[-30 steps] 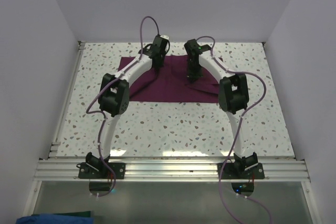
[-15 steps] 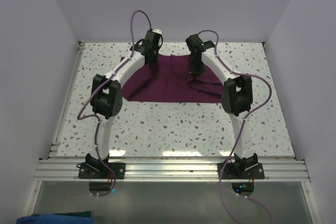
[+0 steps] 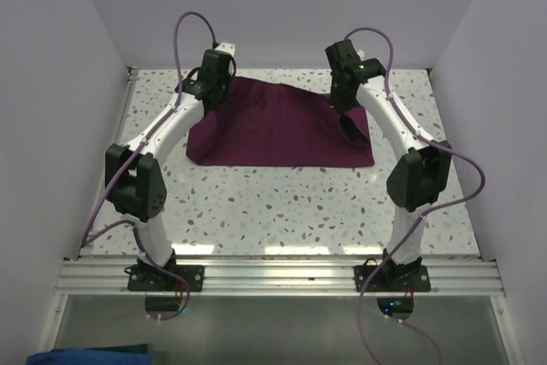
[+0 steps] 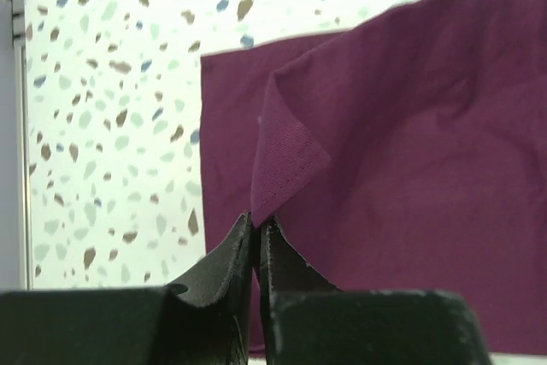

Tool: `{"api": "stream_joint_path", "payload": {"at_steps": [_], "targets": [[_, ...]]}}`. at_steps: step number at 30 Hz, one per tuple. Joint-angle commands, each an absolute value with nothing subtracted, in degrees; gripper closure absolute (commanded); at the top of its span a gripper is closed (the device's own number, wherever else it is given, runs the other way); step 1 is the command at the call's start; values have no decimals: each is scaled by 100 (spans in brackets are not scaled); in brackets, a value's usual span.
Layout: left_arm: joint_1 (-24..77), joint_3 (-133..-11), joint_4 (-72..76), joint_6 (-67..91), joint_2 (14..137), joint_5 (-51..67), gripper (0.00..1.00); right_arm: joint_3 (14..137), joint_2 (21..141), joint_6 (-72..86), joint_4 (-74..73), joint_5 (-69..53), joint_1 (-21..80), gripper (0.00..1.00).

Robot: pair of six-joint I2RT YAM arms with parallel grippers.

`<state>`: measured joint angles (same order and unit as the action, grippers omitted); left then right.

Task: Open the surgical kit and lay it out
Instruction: Open the surgical kit at the center of the board.

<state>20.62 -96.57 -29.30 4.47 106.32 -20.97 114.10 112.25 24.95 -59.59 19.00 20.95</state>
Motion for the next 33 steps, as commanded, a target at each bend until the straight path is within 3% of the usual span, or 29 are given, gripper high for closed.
{"api": "stream_joint_path", "payload": {"at_steps": [1,8,15,21,23,24,25,27,30,33], "targets": [[2030,-8880,-2505,79,9715,-2435,100,10901,10522,2522,-6135,2381,2039,100],[2021,-7937,-2932,-114,8316,-2347,100,9494,8950,2610,-6389,2461,1881,100],[2004,-6822,-3725,-62,6129,-889,99,7754,6832,3242,-7074,2259,1855,100],[2013,-5820,-4368,220,3914,245,93,6708,4994,3761,-7936,1908,1854,100],[2013,-5845,-4368,89,3193,883,75,6522,4590,3893,-8216,1715,1863,100],[2013,-5819,-4351,27,2982,1053,19,6365,4301,3911,-8322,1653,1863,100],[2013,-5836,-4342,-200,2640,1150,1,6302,4193,3937,-8454,1618,1863,51],[2013,-5958,-4482,-106,2374,803,0,6188,3939,4095,-8841,1661,1855,3],[2013,-6177,-4666,386,2031,-165,0,6336,3535,4114,-9132,1609,1863,2],[2013,-6284,-4553,465,1925,-255,0,6739,3253,4104,-9132,1415,1855,1]]}}
